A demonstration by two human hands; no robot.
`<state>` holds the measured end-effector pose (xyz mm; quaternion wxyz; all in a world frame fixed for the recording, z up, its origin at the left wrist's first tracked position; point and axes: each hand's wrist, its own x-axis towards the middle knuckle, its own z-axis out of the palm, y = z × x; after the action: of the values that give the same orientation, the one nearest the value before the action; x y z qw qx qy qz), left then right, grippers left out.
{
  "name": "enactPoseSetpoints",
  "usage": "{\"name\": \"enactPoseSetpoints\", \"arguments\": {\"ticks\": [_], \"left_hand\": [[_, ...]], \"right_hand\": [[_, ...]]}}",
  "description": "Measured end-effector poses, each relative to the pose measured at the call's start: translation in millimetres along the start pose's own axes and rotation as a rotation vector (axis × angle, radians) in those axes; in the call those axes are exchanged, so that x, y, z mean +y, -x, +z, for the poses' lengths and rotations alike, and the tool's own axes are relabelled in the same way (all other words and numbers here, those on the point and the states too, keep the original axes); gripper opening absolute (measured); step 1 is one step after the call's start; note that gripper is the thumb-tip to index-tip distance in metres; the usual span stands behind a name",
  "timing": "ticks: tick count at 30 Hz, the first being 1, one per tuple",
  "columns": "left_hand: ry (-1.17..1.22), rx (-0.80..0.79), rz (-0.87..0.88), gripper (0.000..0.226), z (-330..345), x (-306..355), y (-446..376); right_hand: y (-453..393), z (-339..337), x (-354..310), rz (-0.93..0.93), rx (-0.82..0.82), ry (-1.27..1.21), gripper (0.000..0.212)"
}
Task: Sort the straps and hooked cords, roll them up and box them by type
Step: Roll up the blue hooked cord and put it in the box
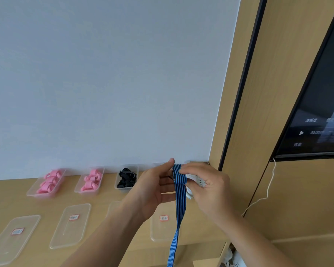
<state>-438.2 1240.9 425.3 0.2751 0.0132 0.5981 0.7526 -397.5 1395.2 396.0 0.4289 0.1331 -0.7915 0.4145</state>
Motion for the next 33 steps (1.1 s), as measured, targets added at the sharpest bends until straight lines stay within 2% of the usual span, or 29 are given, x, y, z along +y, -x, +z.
{"name": "enactPoseSetpoints", "arguments": {"ticks": [4, 10, 15, 19, 21, 24, 26, 33], "left_hand": [[0.006, -0.018, 0.017, 0.033, -3, 0, 0], [0.006, -0.034, 0.069, 0.028, -6, -4, 0], [-0.074, -0.019, 0.158, 0.021, -5, -5, 1], [-0.137, 0.013, 0.236, 0.018, -6, -5, 1], [-0.152, 0.013, 0.253, 0.018, -7, -5, 2], [-0.162, -0.022, 0.262, 0.02, -7, -4, 6], [-0.148, -0.041, 0.265, 0.021, -7, -5, 7], [-0.085, -0.032, 0.259, 0.029, -5, -11, 6]], "right_hand": [[3, 0, -1, -0.073, -0.025, 0.021, 0.024], [7, 0, -4, -0.065, -0.036, 0.002, 0.036], [7, 0, -7, 0.116, -0.027, -0.148, 0.015], [1, 2, -13, 0.511, -0.115, -0.127, 0.028], [-3, 0, -12, 0.634, -0.192, -0.112, 0.03], [-8, -3, -14, 0.698, -0.324, -0.204, 0.015], [-9, -3, -15, 0.735, -0.366, -0.272, 0.014], [-21, -9, -16, 0.835, -0.348, -0.449, 0.013]]}}
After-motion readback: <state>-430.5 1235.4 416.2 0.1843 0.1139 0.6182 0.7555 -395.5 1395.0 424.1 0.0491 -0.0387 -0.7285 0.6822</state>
